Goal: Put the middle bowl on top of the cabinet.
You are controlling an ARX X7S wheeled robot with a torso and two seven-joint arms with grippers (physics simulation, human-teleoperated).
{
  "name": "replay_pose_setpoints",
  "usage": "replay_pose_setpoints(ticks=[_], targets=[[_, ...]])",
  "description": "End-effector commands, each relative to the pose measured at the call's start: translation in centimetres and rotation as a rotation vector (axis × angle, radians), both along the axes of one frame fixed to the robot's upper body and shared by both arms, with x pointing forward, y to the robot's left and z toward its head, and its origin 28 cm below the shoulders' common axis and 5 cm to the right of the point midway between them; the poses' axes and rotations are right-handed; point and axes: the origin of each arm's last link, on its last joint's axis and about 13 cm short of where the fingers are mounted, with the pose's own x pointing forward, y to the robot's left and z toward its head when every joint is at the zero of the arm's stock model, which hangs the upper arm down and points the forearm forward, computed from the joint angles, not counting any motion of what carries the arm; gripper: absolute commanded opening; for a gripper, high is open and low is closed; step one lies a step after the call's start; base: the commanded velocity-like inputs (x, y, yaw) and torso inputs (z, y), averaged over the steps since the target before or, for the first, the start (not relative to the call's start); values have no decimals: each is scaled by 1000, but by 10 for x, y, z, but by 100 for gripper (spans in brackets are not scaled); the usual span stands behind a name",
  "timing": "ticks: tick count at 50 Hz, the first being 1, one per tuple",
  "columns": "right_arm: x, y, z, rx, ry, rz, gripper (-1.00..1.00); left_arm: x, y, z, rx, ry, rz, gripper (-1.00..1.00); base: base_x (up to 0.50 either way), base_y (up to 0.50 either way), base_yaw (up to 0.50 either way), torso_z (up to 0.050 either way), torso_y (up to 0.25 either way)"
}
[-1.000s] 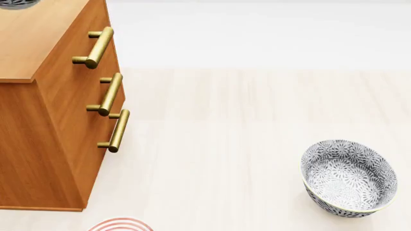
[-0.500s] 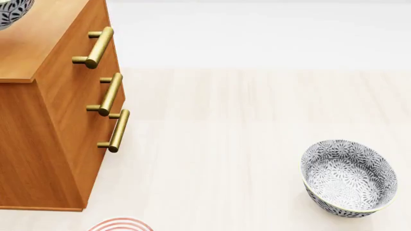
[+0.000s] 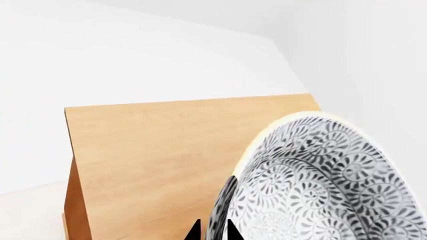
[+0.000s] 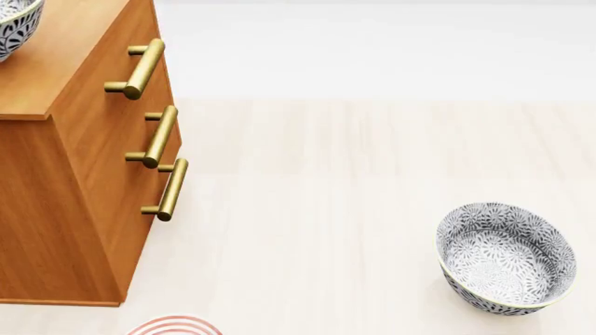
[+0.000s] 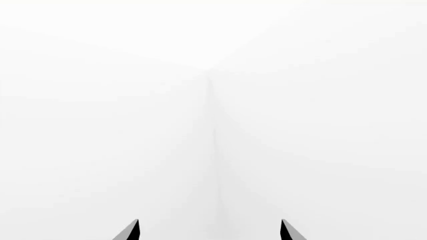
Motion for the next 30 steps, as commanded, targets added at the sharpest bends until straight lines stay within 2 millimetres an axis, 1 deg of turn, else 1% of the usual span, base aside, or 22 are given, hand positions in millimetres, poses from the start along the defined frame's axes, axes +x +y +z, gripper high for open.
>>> replay_pose_setpoints(ticks=[1,13,14,16,24,30], targets=[[-1,0,0,0,-3,1,100,2,2,-7,28,6,18,-100,0,0,0,0,0],[0,0,0,1,-3,2,100,2,2,-10,47,18,-6,-100,0,0,0,0,0],[0,0,0,1,-2,3,100,2,2,-9,41,19,-12,100,0,0,0,0,0],[0,0,0,1,-1,3,100,2,3,-9,34,-5,-36,100,0,0,0,0,0],[0,1,0,0,3,8,100,1,6,-2,77,-15,27,100,0,0,0,0,0],[-1,0,1,0,1,7,100,-1,5,13,145,-80,39,100,0,0,0,0,0]])
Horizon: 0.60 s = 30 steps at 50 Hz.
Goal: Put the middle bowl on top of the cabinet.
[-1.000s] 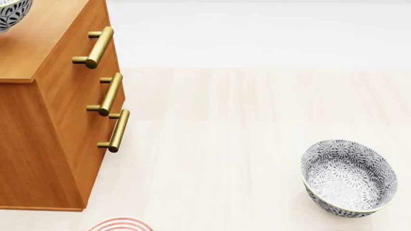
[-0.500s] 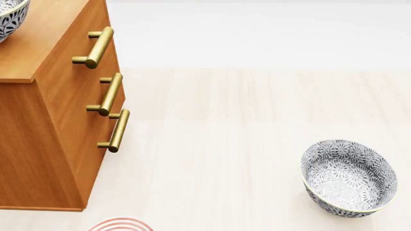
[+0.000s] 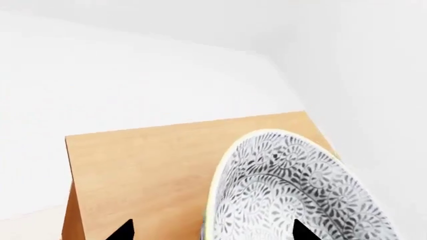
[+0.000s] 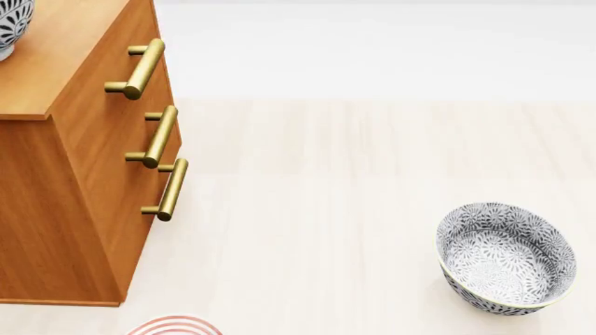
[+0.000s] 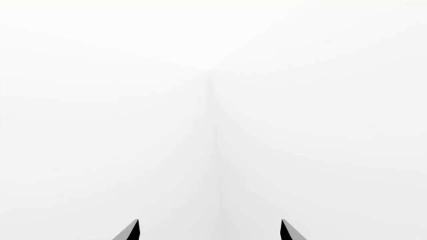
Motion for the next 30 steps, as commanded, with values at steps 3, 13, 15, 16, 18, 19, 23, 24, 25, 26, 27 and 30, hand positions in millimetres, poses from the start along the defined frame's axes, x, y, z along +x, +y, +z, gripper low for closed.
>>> replay_pose_setpoints(ticks=[3,13,15,16,18,19,23,24,25,26,27,30], targets=[[-1,0,1,-1,1,3,100,-4,-1,24,101,-93,32,100,0,0,0,0,0],[-1,-1,1,-1,-4,2,100,-26,-10,25,234,-174,-20,100,0,0,0,0,0],[-1,-1,1,-1,-3,1,100,-33,-12,23,293,-206,-27,100,0,0,0,0,0],[0,-1,0,-2,-3,2,100,-36,-13,23,300,-220,-28,100,0,0,0,0,0],[0,-1,0,-4,-2,4,100,-40,-14,23,333,-239,-38,100,0,0,0,0,0],[0,-1,0,-4,-1,4,100,-42,-15,23,337,-245,-40,100,0,0,0,0,0],[1,-1,0,-5,0,6,100,-51,-20,23,416,-302,-43,100,0,0,0,0,0],[1,-1,0,-6,1,7,100,-52,-21,23,433,-309,-35,100,0,0,0,0,0],[1,-1,0,-7,1,7,100,-53,-21,24,450,-325,-28,100,0,0,0,0,0],[2,-2,0,-7,1,7,100,-54,-22,24,477,-334,-21,100,0,0,0,0,0],[2,-2,0,-8,2,8,100,-55,-23,23,495,-347,-10,100,0,0,0,0,0],[2,-2,0,-9,2,10,100,-58,-27,22,557,-388,-7,100,0,0,0,0,0]])
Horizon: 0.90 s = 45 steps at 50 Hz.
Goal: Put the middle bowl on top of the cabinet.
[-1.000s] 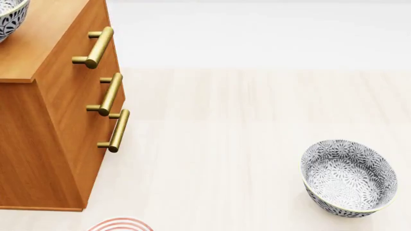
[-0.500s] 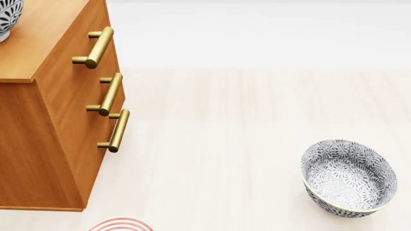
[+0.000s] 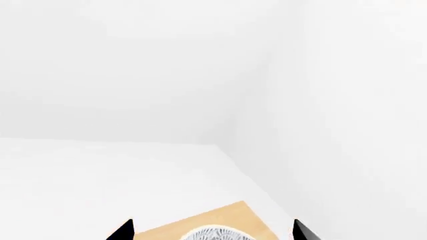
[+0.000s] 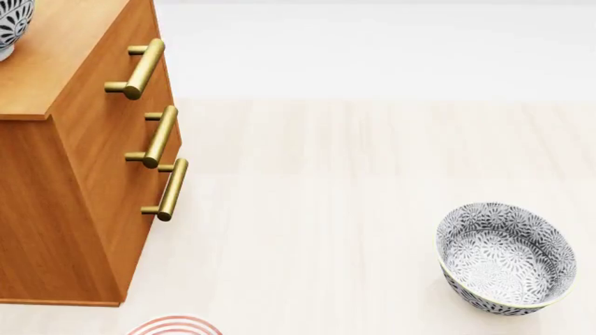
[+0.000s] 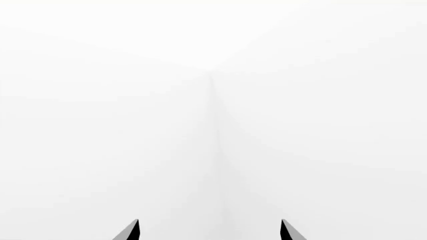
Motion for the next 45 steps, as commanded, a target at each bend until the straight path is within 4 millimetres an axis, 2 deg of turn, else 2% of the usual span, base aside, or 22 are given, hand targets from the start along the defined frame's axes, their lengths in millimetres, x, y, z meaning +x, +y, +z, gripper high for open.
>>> replay_pose_setpoints(ticks=[1,13,23,35,41,45], targets=[[1,-1,0,-4,2,5,100,-19,-15,-3,191,-131,0,100,0,0,0,0,0],[3,-2,-1,-5,5,9,100,-29,-27,-17,335,-199,-48,100,0,0,0,0,0],[2,-2,-1,-6,3,9,100,-19,-32,-53,380,-197,-73,100,0,0,0,0,0],[1,-1,-1,-8,5,11,100,-17,-33,-91,422,-193,-72,100,0,0,0,0,0],[-1,-2,0,-8,3,10,100,-25,-35,-102,442,-226,-79,100,0,0,0,0,0],[-2,-2,0,-8,3,9,100,-41,-37,-111,457,-259,-94,100,0,0,0,0,0]])
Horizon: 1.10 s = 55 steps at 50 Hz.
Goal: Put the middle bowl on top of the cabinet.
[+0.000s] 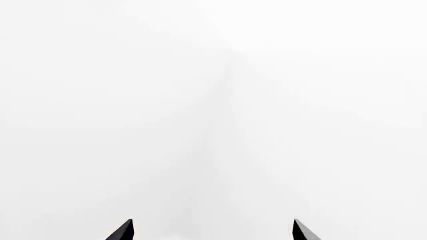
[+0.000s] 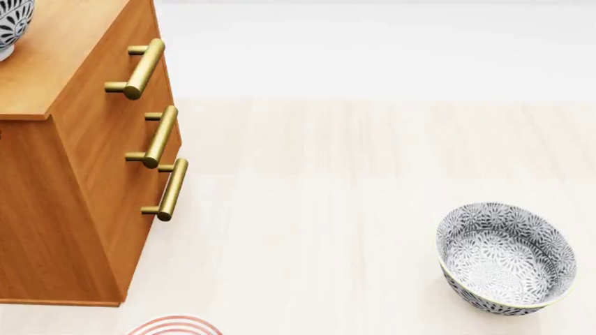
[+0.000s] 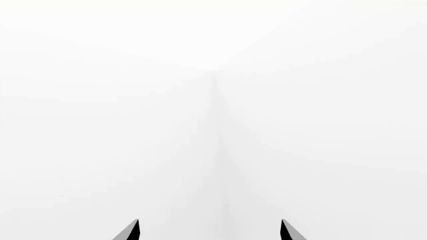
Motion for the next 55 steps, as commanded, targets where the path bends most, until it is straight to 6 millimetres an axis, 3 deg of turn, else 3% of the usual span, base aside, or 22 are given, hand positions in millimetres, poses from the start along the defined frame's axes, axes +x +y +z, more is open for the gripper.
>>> replay_pose_setpoints(ticks=[1,13,36,55], targets=[[-2,-1,0,0,-1,0,100,-22,-4,-26,48,-51,-38,100,0,0,0,0,0],[-2,0,2,-2,-2,2,100,-64,-8,-54,134,-106,-105,100,0,0,0,0,0],[3,1,0,-5,13,12,100,-117,-7,-109,301,-127,-224,100,0,0,0,0,0],[5,3,1,-8,18,21,100,-163,1,-143,291,-88,-292,100,0,0,0,0,0]])
